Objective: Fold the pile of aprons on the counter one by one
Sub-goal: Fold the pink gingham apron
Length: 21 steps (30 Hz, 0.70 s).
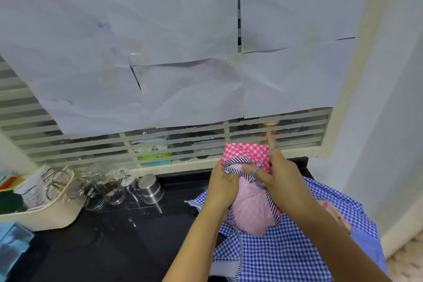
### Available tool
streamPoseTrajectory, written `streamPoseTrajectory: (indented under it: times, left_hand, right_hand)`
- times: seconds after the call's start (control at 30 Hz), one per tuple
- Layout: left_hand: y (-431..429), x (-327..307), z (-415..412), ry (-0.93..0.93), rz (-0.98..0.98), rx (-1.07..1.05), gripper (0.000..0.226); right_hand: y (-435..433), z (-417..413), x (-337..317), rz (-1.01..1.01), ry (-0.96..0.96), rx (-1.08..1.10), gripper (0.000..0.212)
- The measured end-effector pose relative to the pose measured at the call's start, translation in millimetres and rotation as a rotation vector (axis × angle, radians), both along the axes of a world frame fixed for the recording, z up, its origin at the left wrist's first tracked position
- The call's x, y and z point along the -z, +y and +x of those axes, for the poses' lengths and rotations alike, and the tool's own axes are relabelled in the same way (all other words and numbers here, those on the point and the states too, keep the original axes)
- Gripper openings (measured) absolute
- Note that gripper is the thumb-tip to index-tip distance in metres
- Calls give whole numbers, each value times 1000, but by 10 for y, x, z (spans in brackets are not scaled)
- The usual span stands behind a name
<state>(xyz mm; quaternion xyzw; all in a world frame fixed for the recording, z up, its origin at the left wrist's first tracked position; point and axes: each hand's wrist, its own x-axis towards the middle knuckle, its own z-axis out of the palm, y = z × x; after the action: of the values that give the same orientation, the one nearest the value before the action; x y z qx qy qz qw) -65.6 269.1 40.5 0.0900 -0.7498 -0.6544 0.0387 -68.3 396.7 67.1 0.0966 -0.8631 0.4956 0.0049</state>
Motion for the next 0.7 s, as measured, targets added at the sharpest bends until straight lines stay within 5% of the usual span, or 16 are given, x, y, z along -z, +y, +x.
streamPoseTrajectory:
  times: [0.17, 0.37, 0.57, 0.7]
  left_hand:
    - [-40, -18, 28, 23, -71, 83, 32]
    - [-173, -75, 17, 120, -279, 271, 18]
    - [-202, -201, 87, 313, -797, 399, 28]
    - [-359, -313, 130, 95, -866, 393, 29]
  right_hand:
    - [107, -33, 47, 88, -19, -67, 60]
    - [289, 11, -89, -263, -357, -431, 51]
    - [201, 59, 26, -296, -295, -359, 51]
    - [150, 74, 135, -167, -220, -253, 39]
